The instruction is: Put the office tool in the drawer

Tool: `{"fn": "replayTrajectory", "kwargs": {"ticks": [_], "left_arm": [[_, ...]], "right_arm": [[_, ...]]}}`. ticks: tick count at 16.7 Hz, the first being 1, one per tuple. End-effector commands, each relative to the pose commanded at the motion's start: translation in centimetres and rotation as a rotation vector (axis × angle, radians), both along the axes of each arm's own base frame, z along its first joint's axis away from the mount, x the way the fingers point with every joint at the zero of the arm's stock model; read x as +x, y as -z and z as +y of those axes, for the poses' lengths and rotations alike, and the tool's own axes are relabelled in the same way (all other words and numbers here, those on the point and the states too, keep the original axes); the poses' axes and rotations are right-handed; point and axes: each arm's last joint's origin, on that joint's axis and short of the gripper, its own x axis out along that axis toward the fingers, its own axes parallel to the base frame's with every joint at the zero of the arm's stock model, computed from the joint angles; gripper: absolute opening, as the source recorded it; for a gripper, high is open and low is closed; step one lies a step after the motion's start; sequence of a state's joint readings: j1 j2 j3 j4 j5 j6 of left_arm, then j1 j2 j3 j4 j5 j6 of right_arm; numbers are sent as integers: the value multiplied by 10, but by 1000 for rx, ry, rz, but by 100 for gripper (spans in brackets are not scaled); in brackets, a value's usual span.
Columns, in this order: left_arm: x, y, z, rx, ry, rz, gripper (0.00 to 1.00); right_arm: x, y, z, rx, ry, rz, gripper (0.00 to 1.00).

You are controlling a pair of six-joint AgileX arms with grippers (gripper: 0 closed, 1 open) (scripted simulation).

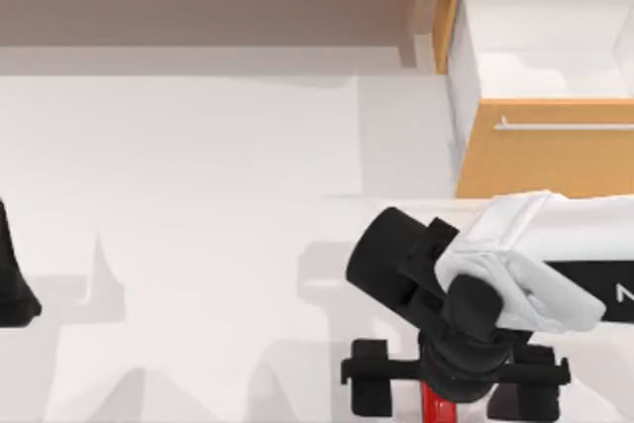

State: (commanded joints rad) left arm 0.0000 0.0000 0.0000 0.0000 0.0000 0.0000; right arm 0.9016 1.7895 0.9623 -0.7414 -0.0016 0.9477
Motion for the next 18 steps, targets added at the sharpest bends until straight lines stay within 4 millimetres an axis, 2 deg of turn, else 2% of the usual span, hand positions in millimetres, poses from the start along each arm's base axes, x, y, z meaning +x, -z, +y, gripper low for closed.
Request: {"fn": "replayTrajectory", "kwargs": {"ticks": [10,18], "left_arm": [[0,0,0,0,0,0,100],[0,0,0,0,0,0,100]], "right_arm": [[0,0,0,0,0,0,2],[0,0,0,0,0,0,0]]}}
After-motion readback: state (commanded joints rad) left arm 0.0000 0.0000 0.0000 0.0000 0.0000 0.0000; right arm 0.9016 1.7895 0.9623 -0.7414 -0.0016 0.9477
